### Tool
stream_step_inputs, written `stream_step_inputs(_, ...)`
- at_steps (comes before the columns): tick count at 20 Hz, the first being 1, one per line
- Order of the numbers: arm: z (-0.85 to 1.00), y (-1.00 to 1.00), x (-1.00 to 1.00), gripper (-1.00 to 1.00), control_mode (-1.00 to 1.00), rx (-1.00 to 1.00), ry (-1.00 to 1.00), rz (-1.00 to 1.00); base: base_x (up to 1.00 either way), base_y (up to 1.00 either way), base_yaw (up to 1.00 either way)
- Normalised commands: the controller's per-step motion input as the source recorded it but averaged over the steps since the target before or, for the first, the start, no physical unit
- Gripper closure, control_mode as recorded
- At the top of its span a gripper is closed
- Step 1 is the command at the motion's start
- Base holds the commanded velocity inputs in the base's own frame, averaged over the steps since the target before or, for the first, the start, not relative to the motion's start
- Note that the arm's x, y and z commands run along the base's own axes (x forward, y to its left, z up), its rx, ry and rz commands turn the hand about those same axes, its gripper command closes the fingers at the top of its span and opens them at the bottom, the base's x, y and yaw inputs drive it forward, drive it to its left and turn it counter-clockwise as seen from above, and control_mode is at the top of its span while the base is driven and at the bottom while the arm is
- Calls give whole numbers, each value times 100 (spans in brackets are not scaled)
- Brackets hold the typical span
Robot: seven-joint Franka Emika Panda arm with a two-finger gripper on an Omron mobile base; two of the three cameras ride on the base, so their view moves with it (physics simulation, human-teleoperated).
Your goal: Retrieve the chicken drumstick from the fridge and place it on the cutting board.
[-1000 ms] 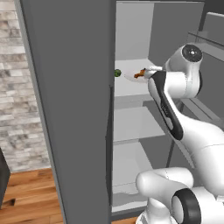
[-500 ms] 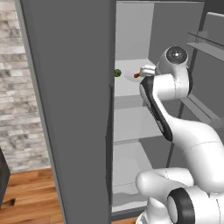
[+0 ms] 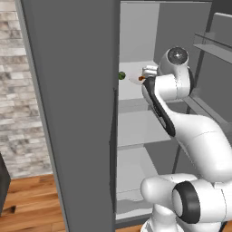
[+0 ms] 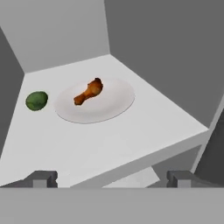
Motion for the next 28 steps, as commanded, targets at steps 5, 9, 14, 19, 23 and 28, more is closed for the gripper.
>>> stream_step_inputs(5,0,0,66,-100,-100,0,0,1,0,0,0)
stream_step_inputs(9,0,-5,70,-100,-100,0,0,3,0,0,0)
stream_step_inputs(14,-6,-26,61,-100,-100,2,1,9,0,0,0)
stream_step_inputs(19,-20,-37,52,-100,-100,2,5,9,0,0,0)
stream_step_inputs(23,-35,-25,39,-100,-100,0,6,6,0,0,0)
stream_step_inputs(28,-19,-4,40,-100,-100,0,2,1,0,0,0)
